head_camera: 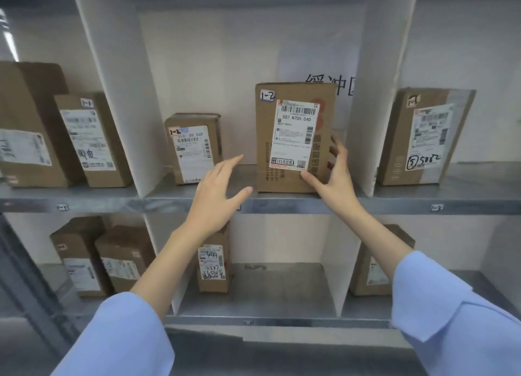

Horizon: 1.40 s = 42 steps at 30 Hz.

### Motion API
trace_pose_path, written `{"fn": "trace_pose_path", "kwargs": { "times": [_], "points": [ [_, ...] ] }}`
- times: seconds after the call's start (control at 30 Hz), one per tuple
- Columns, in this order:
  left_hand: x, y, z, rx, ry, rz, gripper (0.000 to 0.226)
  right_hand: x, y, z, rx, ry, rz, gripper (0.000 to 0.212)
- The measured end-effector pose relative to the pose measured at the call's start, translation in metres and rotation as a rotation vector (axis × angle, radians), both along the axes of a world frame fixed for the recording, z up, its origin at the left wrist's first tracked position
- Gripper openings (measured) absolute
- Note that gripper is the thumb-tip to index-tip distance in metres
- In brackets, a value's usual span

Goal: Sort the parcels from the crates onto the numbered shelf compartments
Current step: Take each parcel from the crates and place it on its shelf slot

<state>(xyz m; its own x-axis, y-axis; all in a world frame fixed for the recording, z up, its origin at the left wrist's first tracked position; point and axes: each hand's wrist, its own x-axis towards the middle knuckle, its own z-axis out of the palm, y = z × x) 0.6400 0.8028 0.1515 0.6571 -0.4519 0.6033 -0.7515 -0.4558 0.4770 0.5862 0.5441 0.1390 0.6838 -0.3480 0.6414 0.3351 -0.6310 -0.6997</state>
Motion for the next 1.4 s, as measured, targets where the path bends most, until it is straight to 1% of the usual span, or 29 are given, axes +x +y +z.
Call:
{"fn": "trace_pose_path", "kwargs": {
  "times": [0.07, 0.17, 0.27, 0.33, 0.43, 0.5, 0.63, 0.7, 0.93, 1.03, 1.13, 1.3, 1.4],
  "points": [
    [0.001, -0.001, -0.004, -0.009, -0.020, -0.014, 0.060, -0.006, 0.002, -0.003, -0.003, 0.015, -0.043, 0.094],
    [-0.003, -0.004, -0.012, -0.037, -0.052, -0.034, 0.055, -0.021, 0.007, -0.013, -0.049, 0.014, -0.128, 0.081],
    [-0.014, -0.015, -0.019, -0.014, -0.133, -0.038, 0.050, -0.042, 0.010, -0.019, -0.149, 0.031, -0.203, 0.067],
    [-0.024, -0.026, -0.023, 0.035, -0.196, -0.036, 0.048, -0.060, 0.008, -0.022, -0.258, 0.044, -0.277, 0.062],
    [-0.043, -0.048, -0.027, 0.112, -0.269, -0.065, 0.049, -0.093, 0.001, -0.023, -0.464, 0.098, -0.417, 0.062],
    [-0.059, -0.068, -0.028, 0.168, -0.321, -0.107, 0.052, -0.120, -0.009, -0.025, -0.569, 0.169, -0.507, 0.064],
    [-0.106, -0.118, -0.029, 0.252, -0.361, -0.179, 0.061, -0.184, -0.040, -0.029, -0.627, 0.353, -0.646, 0.066],
    [-0.134, -0.149, -0.031, 0.285, -0.374, -0.204, 0.065, -0.223, -0.060, -0.031, -0.635, 0.416, -0.704, 0.066],
    [-0.253, -0.270, -0.045, 0.404, -0.417, -0.339, 0.067, -0.382, -0.137, -0.030, -0.634, 0.591, -0.902, 0.068],
    [-0.313, -0.318, -0.048, 0.388, -0.388, -0.450, 0.070, -0.455, -0.169, -0.031, -0.590, 0.645, -0.961, 0.067],
    [-0.373, -0.362, -0.051, 0.359, -0.384, -0.576, 0.078, -0.521, -0.196, -0.035, -0.522, 0.696, -1.032, 0.068],
    [-0.456, -0.424, -0.057, 0.322, -0.415, -0.734, 0.070, -0.612, -0.228, -0.044, -0.443, 0.792, -1.142, 0.071],
    [-0.495, -0.455, -0.061, 0.317, -0.412, -0.813, 0.069, -0.655, -0.245, -0.049, -0.391, 0.808, -1.207, 0.071]
  ]
}}
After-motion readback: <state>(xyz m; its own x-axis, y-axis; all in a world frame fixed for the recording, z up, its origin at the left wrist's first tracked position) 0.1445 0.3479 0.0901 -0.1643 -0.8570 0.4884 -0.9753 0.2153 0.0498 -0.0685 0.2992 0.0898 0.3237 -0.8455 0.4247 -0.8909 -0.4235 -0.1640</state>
